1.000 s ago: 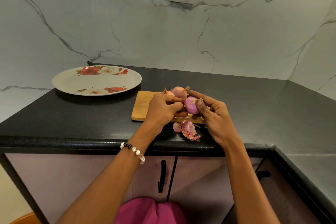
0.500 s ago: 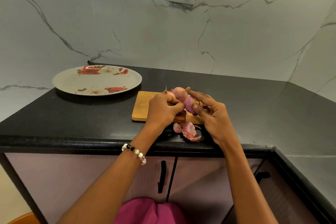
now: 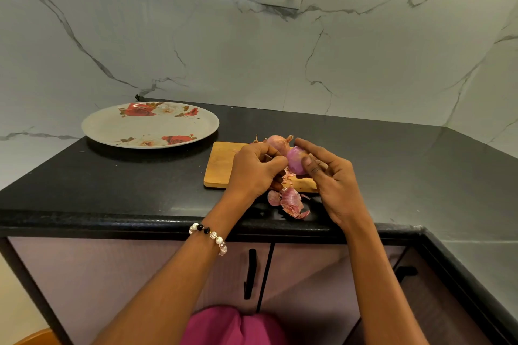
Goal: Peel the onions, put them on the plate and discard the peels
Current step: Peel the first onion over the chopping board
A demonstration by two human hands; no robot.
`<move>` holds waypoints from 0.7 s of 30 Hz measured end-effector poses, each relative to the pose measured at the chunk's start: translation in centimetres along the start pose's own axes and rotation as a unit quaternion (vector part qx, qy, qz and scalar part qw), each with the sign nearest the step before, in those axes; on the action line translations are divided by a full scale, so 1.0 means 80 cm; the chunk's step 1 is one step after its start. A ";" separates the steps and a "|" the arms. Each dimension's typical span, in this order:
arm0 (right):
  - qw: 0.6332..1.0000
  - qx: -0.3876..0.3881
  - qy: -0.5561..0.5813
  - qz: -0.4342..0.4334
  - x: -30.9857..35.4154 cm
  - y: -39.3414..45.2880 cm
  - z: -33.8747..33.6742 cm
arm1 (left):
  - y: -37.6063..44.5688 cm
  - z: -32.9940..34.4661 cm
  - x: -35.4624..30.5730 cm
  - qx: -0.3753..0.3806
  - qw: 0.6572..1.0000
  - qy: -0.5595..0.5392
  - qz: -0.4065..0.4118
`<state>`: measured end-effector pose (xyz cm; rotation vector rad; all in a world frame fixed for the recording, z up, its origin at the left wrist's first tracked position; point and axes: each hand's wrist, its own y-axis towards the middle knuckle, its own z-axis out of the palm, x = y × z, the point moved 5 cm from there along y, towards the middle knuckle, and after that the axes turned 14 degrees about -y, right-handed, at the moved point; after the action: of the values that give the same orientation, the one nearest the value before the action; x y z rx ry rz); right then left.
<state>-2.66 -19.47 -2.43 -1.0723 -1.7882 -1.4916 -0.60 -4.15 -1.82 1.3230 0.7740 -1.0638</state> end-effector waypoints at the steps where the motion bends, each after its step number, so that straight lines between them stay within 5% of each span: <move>1: 1.000 -0.002 0.020 0.007 0.001 -0.001 0.000 | 0.000 0.000 0.000 -0.001 1.000 -0.003 -0.001; 10: 0.986 -0.088 0.123 0.073 -0.008 0.003 -0.013 | 0.000 -0.006 0.003 -0.041 0.999 -0.002 -0.017; 21: 0.993 -0.032 0.074 0.084 -0.006 0.000 -0.002 | 0.001 0.005 0.005 0.036 0.999 0.023 -0.003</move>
<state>-2.39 -19.76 -2.80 -1.0846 -1.5188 -1.4925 -0.41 -4.64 -2.10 1.4107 0.7798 -1.0785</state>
